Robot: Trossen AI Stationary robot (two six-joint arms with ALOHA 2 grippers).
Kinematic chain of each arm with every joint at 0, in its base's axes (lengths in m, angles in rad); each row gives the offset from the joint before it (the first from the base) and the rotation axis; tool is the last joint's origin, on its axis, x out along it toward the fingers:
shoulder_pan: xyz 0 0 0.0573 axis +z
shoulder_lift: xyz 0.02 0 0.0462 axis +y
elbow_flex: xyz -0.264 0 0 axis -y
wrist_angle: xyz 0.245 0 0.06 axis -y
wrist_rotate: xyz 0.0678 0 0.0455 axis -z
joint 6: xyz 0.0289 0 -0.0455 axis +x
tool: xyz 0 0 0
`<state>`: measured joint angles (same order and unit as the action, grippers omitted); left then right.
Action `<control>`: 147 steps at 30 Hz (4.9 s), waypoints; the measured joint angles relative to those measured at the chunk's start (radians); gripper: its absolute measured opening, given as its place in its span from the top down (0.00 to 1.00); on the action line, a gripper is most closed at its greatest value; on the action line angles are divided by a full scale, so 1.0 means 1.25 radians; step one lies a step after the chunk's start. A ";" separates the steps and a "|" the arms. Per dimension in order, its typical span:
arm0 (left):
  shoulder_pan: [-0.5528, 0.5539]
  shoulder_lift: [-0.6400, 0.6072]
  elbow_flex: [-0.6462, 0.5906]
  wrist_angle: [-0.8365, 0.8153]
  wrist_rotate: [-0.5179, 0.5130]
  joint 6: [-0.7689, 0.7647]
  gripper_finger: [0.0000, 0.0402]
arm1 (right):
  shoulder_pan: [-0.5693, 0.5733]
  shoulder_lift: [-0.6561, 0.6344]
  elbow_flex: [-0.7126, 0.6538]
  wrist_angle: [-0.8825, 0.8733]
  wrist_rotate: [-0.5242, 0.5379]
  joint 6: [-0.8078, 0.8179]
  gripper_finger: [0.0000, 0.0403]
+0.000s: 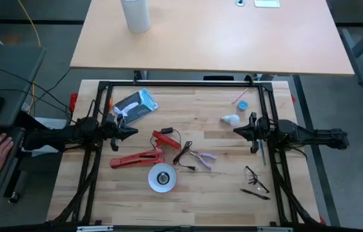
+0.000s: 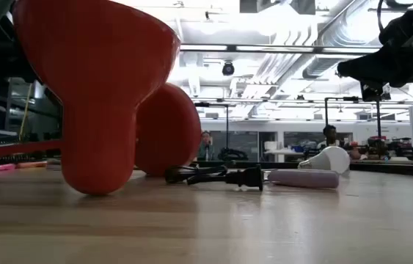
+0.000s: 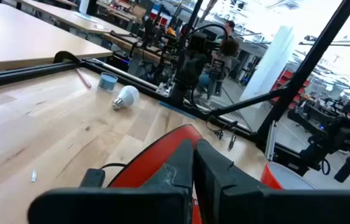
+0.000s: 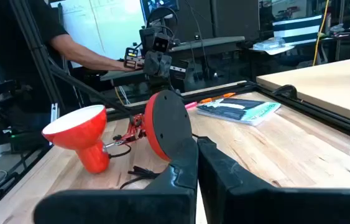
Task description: Screw lightbulb
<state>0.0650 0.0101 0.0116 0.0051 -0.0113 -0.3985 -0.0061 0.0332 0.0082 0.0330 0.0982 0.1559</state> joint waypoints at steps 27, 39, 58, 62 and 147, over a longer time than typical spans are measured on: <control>0.000 0.000 0.000 0.000 0.000 0.000 1.00 | 0.000 0.000 0.000 0.000 0.000 0.000 1.00; 0.000 0.000 0.000 0.000 0.000 0.000 1.00 | 0.000 0.000 0.000 0.000 0.000 0.000 1.00; 0.019 0.076 0.019 0.380 -0.263 -0.126 1.00 | 0.000 0.000 0.000 0.000 0.000 0.000 1.00; 0.052 0.291 0.135 0.400 -0.231 -0.171 1.00 | 0.000 0.000 0.000 0.000 0.000 0.000 1.00; 0.156 2.119 1.664 -0.027 0.127 0.553 0.56 | -0.091 0.169 0.287 0.081 0.285 0.381 1.00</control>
<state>0.2597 2.6587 2.0914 -0.0291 0.1480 0.2928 -0.1200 0.2440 0.3676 0.1343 0.4541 0.6316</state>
